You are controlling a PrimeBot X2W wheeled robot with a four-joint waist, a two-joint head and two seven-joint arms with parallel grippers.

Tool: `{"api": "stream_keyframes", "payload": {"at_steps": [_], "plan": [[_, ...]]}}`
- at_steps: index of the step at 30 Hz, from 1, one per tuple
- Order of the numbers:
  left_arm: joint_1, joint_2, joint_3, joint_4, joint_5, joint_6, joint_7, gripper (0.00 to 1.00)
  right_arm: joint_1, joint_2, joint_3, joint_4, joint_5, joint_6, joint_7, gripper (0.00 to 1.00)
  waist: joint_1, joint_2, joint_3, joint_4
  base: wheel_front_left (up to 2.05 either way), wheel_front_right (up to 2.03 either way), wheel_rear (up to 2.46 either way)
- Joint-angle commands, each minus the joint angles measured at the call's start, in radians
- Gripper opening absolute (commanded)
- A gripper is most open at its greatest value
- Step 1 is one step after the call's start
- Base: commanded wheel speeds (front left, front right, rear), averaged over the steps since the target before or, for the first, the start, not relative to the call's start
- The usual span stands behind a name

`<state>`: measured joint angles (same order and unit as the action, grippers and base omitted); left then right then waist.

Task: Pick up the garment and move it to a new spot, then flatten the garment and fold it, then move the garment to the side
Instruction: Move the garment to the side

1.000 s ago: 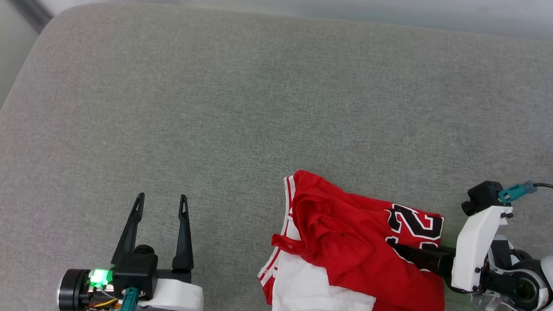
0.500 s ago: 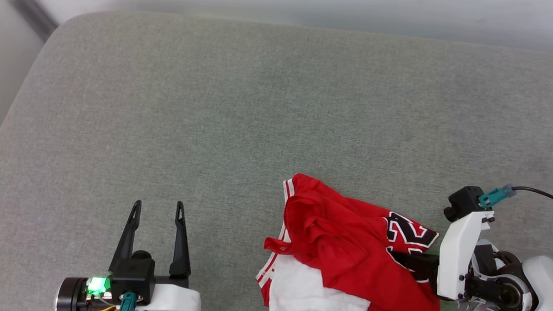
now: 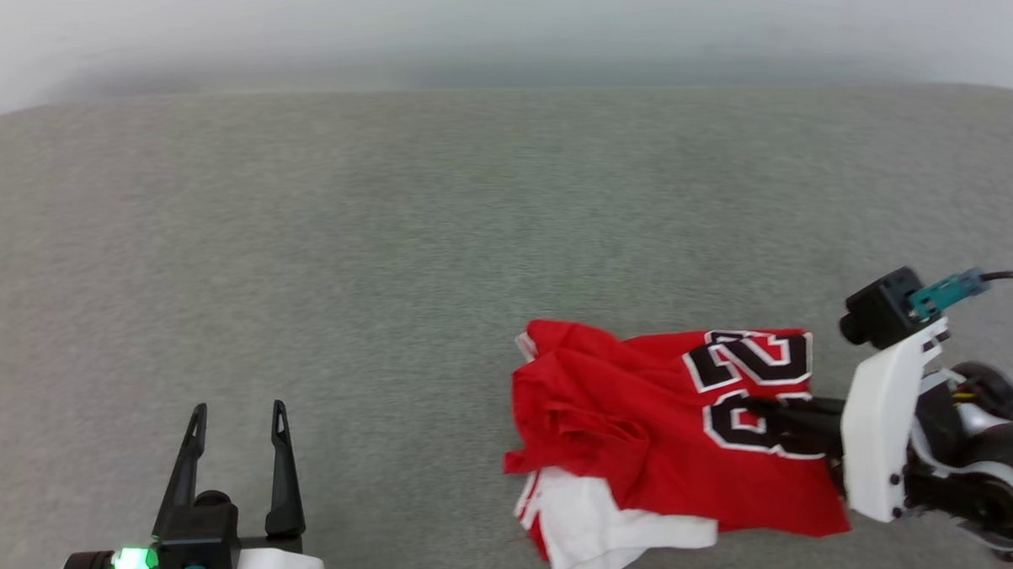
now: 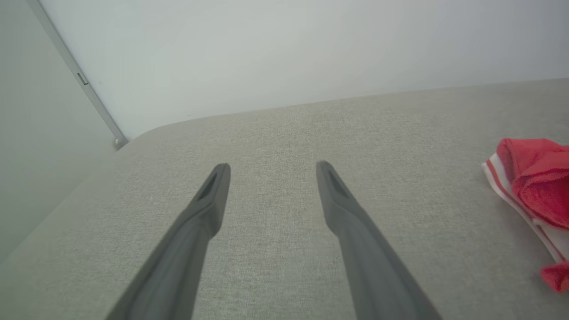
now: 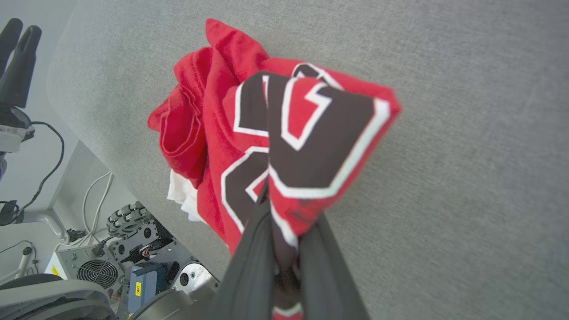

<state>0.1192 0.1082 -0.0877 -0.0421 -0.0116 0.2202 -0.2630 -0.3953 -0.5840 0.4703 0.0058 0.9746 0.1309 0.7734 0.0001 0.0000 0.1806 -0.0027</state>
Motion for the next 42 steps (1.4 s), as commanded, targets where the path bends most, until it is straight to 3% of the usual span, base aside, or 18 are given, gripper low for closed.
{"api": "stream_keyframes", "payload": {"at_steps": [1,4,6,7,18,29,36,37,38,42], "plan": [[0.004,0.004,0.004,-0.011,0.004,-0.005,-0.002,1.00,-0.023,-0.040,0.000,-0.020,-0.017,0.000,0.008,0.00,-0.0001,0.0000,0.006,-0.079,0.00,0.00,0.00],[-0.026,0.018,0.015,-0.030,0.010,-0.005,-0.002,1.00,-0.065,-0.141,-0.001,-0.042,-0.088,0.000,-0.005,0.00,-0.0001,0.0000,0.053,-0.157,0.00,0.00,0.00],[-0.029,0.021,0.018,-0.033,0.011,-0.005,-0.002,1.00,-0.073,-0.161,0.000,-0.039,-0.105,0.000,-0.010,0.00,-0.0001,0.0000,0.065,-0.171,0.00,0.00,0.00],[-0.039,0.033,0.030,-0.042,0.009,-0.004,-0.002,1.00,-0.109,-0.201,-0.007,-0.013,-0.133,0.000,-0.030,0.00,-0.0001,0.0000,0.104,-0.213,0.00,0.00,0.00],[-0.115,0.090,0.042,-0.070,0.024,-0.021,-0.002,1.00,-0.259,-0.333,0.001,0.178,-0.310,-0.001,-0.153,0.00,-0.0001,0.0000,0.257,-0.263,0.00,0.00,0.00],[-0.181,0.127,0.046,-0.108,0.021,-0.009,-0.002,1.00,-0.429,-0.330,-0.066,0.482,-0.427,-0.001,-0.267,0.00,-0.0001,0.0000,0.378,-0.251,0.00,0.00,0.00],[-0.191,0.134,0.050,-0.104,0.014,0.002,-0.001,1.00,-0.474,-0.253,-0.117,0.631,-0.470,-0.001,-0.325,0.00,-0.0001,0.0000,0.390,-0.239,0.00,0.00,0.00],[-0.190,0.132,0.048,-0.102,0.012,0.002,-0.001,1.00,-0.478,-0.246,-0.124,0.646,-0.479,-0.001,-0.334,0.38,-0.0001,0.0000,0.386,-0.236,0.00,0.00,0.00],[-0.189,0.129,0.045,-0.099,0.011,0.002,-0.001,1.00,-0.482,-0.240,-0.128,0.660,-0.494,-0.001,-0.350,1.00,-0.0001,0.0000,0.380,-0.234,0.00,0.00,0.00],[-0.186,0.114,0.036,-0.094,0.007,0.004,-0.002,1.00,-0.499,-0.226,-0.159,0.706,-0.560,-0.001,-0.433,1.00,-0.0001,0.0000,0.345,-0.222,0.00,0.00,0.00]]}}
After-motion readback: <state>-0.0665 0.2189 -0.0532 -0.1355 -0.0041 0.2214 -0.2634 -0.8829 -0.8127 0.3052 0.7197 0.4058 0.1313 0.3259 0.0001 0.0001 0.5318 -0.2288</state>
